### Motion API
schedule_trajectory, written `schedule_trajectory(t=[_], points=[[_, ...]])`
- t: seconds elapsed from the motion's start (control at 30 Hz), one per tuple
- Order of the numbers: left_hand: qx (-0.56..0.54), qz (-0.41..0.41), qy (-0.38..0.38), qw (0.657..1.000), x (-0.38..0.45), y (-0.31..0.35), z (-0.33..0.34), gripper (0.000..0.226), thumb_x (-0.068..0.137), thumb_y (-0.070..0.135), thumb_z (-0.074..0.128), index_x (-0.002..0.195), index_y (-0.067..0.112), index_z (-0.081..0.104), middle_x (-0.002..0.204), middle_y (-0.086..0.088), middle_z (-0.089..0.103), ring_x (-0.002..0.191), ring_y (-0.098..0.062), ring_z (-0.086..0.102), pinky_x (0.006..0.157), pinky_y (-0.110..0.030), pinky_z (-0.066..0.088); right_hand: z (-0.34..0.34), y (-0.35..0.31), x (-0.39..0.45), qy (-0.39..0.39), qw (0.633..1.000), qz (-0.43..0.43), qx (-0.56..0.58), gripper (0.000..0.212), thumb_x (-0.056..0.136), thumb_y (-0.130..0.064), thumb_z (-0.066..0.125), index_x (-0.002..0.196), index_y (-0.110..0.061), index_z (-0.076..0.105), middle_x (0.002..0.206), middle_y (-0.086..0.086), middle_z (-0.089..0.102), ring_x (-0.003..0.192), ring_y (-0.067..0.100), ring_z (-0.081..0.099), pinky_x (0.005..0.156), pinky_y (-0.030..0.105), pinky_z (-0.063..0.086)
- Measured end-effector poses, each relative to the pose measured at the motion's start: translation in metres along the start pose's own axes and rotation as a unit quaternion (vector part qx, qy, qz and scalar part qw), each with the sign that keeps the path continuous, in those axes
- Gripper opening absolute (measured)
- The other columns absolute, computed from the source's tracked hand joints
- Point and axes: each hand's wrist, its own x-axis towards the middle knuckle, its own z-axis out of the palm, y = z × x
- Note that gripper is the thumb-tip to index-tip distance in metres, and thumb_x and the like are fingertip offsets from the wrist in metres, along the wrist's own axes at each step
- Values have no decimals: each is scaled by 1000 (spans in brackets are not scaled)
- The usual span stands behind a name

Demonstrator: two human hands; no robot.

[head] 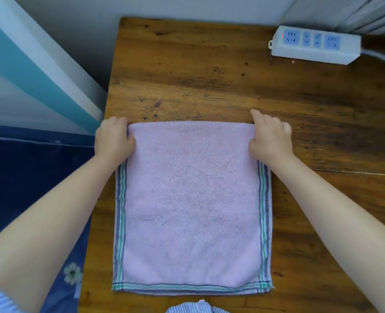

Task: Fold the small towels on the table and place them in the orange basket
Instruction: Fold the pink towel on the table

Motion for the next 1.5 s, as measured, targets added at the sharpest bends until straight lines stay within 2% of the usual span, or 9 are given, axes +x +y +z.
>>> schedule_trajectory(t=[0.17, 0.23, 0.33, 0.47, 0.6, 0.8, 1.0, 1.27, 1.5], points=[[-12, -7, 36, 999, -11, 0, 2, 17, 85, -1, 44, 76, -6, 58, 86, -24, 56, 83, -38, 52, 60, -35, 33, -3, 0, -3, 43, 999, 24, 0, 28, 84, 3, 44, 106, 1, 60, 108, 18, 58, 107, 35, 43, 81, 37, 34], [-26, 4, 59, 998, -25, -2, 0, 18, 85, -2, 44, 79, -7, 61, 88, -24, 56, 85, -37, 50, 61, -35, 32, -4, 3, -14, 76, 996, 12, 34, 25, 86, 1, 42, 95, 3, 65, 99, 20, 60, 101, 35, 46, 78, 37, 37], [-54, 16, 86, 995, -54, -6, 3, 22, 83, -6, 45, 92, -7, 65, 95, -25, 56, 92, -37, 49, 69, -39, 34, 1, 10, -38, 138, 987, 18, 84, 23, 85, 1, 43, 89, 5, 66, 94, 19, 61, 97, 36, 48, 74, 35, 36], [-82, 23, 91, 992, -99, -14, 10, 23, 74, -17, 43, 85, -10, 62, 94, -27, 53, 92, -39, 46, 67, -31, 23, 21, 20, -85, 203, 971, -8, 128, 20, 76, 4, 45, 78, 6, 65, 84, 24, 63, 88, 43, 53, 72, 38, 38], [-94, 34, 98, 990, -131, -29, 11, 18, 75, -16, 45, 81, -10, 60, 92, -27, 53, 91, -41, 47, 67, -30, 23, 29, 23, -127, 255, 955, -16, 152, 14, 73, 9, 49, 73, 7, 63, 77, 26, 63, 78, 43, 55, 69, 17, 22], [-118, 115, 131, 978, -196, -49, 10, 17, 67, -14, 45, 70, -7, 60, 73, -26, 53, 76, -35, 47, 63, -30, 28, 42, 29, -192, 299, 939, -98, 138, 13, 70, 6, 48, 67, 5, 61, 68, 23, 62, 73, 29, 54, 65, 22, 28], [-94, 127, 93, 983, -248, -60, 22, 13, 57, -10, 42, 61, -5, 53, 63, -24, 50, 60, -34, 41, 52, -22, 16, 70, 42, -235, 280, 939, -116, 163, 23, 65, 0, 33, 59, 5, 55, 57, 22, 55, 66, 23, 43, 59, 28, 27], [-64, 70, 123, 988, -306, -63, 34, 14, 53, -8, 35, 55, -5, 48, 60, -12, 36, 63, -27, 33, 48, -20, 9, 95, 52, -279, 285, 927, -165, 181, 22, 63, -1, 30, 58, 4, 52, 57, 20, 53, 67, 24, 40, 58, 26, 21], [46, 82, 73, 993, -321, -72, 60, 16, 50, -12, 43, 55, -5, 56, 54, -21, 52, 51, -36, 52, 51, -26, 28, 129, 59, -290, 230, 952, -159, 124, 27, 62, -6, 30, 58, 2, 56, 61, 19, 55, 64, 40, 57, 64, 31, 41]])
